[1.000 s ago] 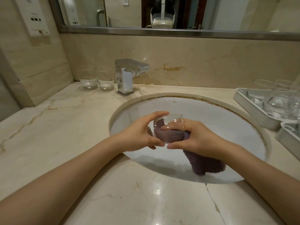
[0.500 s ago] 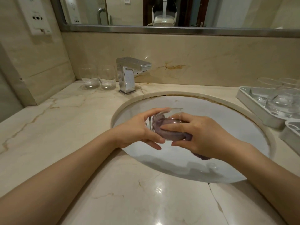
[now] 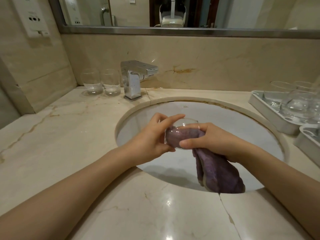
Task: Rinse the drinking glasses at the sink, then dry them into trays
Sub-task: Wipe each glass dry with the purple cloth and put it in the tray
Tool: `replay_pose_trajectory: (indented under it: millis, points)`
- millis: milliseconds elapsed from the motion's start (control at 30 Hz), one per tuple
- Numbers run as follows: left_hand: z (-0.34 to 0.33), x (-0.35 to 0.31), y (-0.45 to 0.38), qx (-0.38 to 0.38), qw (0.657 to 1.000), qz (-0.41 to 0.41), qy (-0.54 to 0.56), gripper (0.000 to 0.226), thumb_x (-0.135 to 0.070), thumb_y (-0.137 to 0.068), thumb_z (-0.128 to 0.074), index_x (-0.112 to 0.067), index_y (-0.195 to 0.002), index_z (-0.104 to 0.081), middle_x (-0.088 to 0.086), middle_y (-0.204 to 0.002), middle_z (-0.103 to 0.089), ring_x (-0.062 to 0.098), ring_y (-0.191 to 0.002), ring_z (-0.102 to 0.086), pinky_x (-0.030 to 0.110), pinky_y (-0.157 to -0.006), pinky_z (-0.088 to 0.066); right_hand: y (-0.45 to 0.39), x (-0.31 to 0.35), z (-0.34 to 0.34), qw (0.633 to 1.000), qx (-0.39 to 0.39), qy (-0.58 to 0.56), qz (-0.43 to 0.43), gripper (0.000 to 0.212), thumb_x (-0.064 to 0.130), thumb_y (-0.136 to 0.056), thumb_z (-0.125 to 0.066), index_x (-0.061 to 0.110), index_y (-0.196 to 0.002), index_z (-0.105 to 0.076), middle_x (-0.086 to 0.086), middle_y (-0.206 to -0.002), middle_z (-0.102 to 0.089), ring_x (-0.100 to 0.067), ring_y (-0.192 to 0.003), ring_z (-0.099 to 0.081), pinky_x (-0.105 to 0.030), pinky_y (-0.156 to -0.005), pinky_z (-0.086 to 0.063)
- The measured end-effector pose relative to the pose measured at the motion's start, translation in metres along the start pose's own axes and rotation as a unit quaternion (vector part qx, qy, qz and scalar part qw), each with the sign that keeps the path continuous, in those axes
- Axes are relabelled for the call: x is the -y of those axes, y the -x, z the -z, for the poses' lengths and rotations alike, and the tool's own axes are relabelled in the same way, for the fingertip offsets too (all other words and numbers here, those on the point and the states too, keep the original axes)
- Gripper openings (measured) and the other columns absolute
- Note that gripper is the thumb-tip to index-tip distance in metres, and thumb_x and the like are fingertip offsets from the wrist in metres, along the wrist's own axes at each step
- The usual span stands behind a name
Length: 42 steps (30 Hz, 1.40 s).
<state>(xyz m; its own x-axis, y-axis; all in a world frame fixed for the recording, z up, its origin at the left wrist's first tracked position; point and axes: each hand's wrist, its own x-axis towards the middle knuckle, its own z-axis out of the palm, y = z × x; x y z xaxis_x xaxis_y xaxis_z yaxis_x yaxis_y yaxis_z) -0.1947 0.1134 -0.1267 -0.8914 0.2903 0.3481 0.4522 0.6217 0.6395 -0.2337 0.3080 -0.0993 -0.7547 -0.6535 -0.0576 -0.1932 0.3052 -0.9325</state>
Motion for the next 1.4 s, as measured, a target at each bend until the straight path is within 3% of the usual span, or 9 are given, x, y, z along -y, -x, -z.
replay_pose_trajectory:
  millis: [200,300,367,567,667,800,933,1133,1400]
  points:
    - [0.020,-0.006,-0.005,0.003,0.993,0.036,0.115,0.089,0.001,-0.064,-0.085,-0.051,-0.126,-0.045,-0.005,-0.129,-0.052,0.009,-0.108,-0.059,0.023,-0.085,-0.054,-0.001,-0.011,-0.010,0.939,-0.106,0.237,0.224,0.038,0.032,-0.072,-0.079,0.043,-0.106,-0.066,0.015,-0.108,-0.066,-0.004,-0.097,-0.062,-0.018,-0.086,-0.047]
    - [0.027,-0.004,-0.004,0.099,0.957,0.118,0.247,0.086,0.013,-0.067,-0.078,-0.040,-0.130,-0.052,-0.001,-0.126,-0.059,0.020,-0.100,-0.068,0.032,-0.073,-0.058,-0.005,-0.023,-0.002,0.807,-0.116,0.473,0.335,0.050,0.035,-0.071,-0.073,0.034,-0.119,-0.063,0.000,-0.114,-0.065,-0.024,-0.084,-0.067,-0.036,-0.063,-0.057]
    - [0.027,0.000,-0.002,0.126,0.941,0.137,0.282,0.086,0.016,-0.068,-0.075,-0.033,-0.134,-0.050,0.006,-0.123,-0.063,0.027,-0.098,-0.068,0.037,-0.072,-0.058,-0.006,-0.023,-0.002,0.781,-0.114,0.509,0.345,0.051,0.036,-0.071,-0.072,0.036,-0.120,-0.059,-0.003,-0.114,-0.065,-0.028,-0.079,-0.067,-0.039,-0.055,-0.056]
    - [0.017,-0.005,-0.002,0.088,0.967,0.117,0.208,0.083,0.006,-0.074,-0.076,-0.036,-0.137,-0.043,-0.004,-0.128,-0.050,0.024,-0.090,-0.069,0.034,-0.068,-0.060,-0.002,-0.016,-0.005,0.902,-0.085,0.354,0.232,0.044,0.036,-0.071,-0.078,0.036,-0.114,-0.068,0.015,-0.110,-0.062,-0.001,-0.094,-0.057,-0.014,-0.082,-0.046]
    - [0.010,0.000,-0.001,0.042,0.998,0.044,0.033,0.088,-0.005,-0.074,-0.080,-0.047,-0.136,-0.033,-0.002,-0.122,-0.046,0.019,-0.100,-0.062,0.030,-0.090,-0.053,-0.001,-0.008,-0.006,0.986,-0.034,0.133,0.093,0.035,0.022,-0.074,-0.081,0.041,-0.099,-0.067,0.021,-0.082,-0.069,0.005,-0.078,-0.063,-0.010,-0.073,-0.046]
    - [0.007,0.005,-0.001,0.001,0.990,-0.062,-0.128,0.089,-0.008,-0.077,-0.077,-0.042,-0.142,-0.026,0.002,-0.121,-0.040,0.012,-0.107,-0.050,0.022,-0.092,-0.043,0.000,-0.002,-0.001,0.999,0.008,-0.030,0.009,0.028,0.017,-0.076,-0.075,0.030,-0.100,-0.068,0.008,-0.070,-0.071,-0.009,-0.061,-0.063,-0.018,-0.058,-0.051]
    - [0.014,0.001,-0.003,-0.018,0.999,-0.030,-0.014,0.091,0.001,-0.071,-0.079,-0.050,-0.131,-0.034,-0.002,-0.124,-0.043,-0.001,-0.113,-0.049,0.011,-0.094,-0.042,0.000,-0.007,-0.012,0.991,-0.067,0.063,0.096,0.036,0.018,-0.075,-0.079,0.040,-0.101,-0.066,0.018,-0.093,-0.071,0.000,-0.088,-0.066,-0.016,-0.081,-0.049]
    - [0.023,-0.005,-0.005,0.084,0.945,0.124,0.292,0.085,0.015,-0.071,-0.073,-0.040,-0.132,-0.052,0.003,-0.133,-0.052,0.027,-0.100,-0.067,0.042,-0.076,-0.059,-0.005,-0.022,0.004,0.761,-0.136,0.533,0.342,0.048,0.032,-0.071,-0.075,0.029,-0.118,-0.064,-0.007,-0.113,-0.065,-0.031,-0.079,-0.066,-0.039,-0.054,-0.056]
    - [0.009,-0.005,-0.001,0.048,0.992,0.072,0.087,0.086,-0.001,-0.076,-0.077,-0.045,-0.137,-0.036,-0.002,-0.126,-0.043,0.022,-0.098,-0.063,0.033,-0.081,-0.056,0.000,-0.013,-0.008,0.967,-0.072,0.195,0.144,0.038,0.027,-0.072,-0.082,0.047,-0.098,-0.064,0.017,-0.098,-0.069,0.000,-0.094,-0.062,-0.017,-0.083,-0.046]
